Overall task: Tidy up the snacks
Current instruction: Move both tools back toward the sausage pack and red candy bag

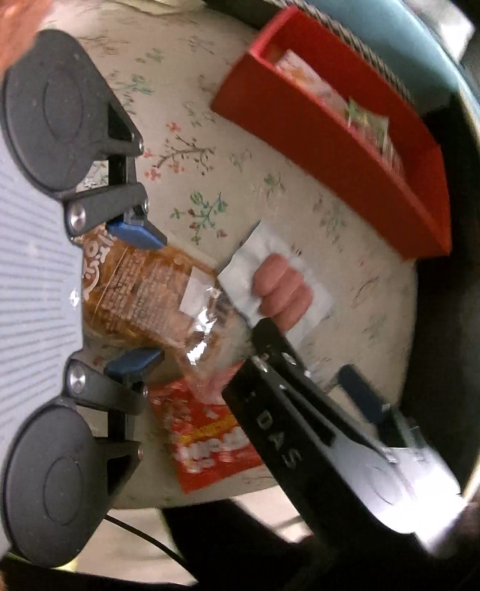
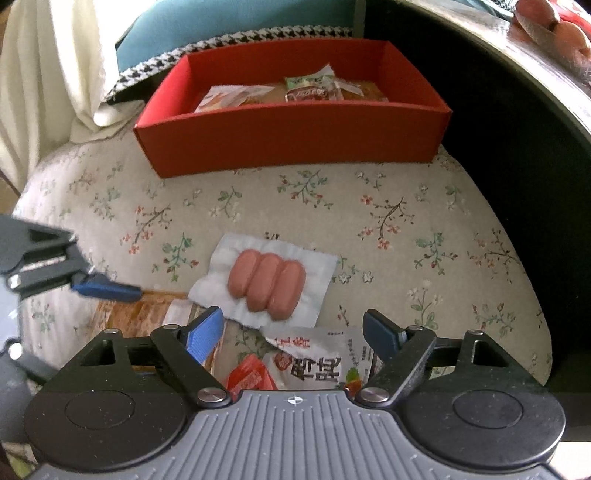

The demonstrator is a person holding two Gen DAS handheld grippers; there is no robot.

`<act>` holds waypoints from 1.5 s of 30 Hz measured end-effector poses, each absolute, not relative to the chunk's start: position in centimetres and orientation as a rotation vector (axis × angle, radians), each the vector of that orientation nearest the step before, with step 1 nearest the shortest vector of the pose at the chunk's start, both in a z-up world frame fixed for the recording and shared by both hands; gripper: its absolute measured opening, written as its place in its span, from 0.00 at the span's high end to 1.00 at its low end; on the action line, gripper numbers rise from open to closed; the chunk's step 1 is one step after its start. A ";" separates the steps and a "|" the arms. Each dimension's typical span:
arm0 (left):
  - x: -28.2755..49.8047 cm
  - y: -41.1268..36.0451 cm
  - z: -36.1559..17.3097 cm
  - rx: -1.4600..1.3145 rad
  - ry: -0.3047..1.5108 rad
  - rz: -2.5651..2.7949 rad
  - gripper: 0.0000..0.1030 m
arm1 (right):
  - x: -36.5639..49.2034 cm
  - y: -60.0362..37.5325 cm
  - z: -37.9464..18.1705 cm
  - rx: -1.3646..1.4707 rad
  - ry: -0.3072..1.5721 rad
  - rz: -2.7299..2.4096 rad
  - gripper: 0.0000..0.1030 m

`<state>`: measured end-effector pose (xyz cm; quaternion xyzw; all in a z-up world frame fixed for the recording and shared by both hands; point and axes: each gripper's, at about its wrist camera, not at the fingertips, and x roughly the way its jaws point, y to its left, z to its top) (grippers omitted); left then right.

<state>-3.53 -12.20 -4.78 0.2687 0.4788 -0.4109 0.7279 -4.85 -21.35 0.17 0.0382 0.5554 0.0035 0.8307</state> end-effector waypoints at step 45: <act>-3.7 -5.1 -6.0 0.350 1.085 -0.569 0.26 | -8.0 -18.4 -4.8 -0.078 1.476 0.177 0.00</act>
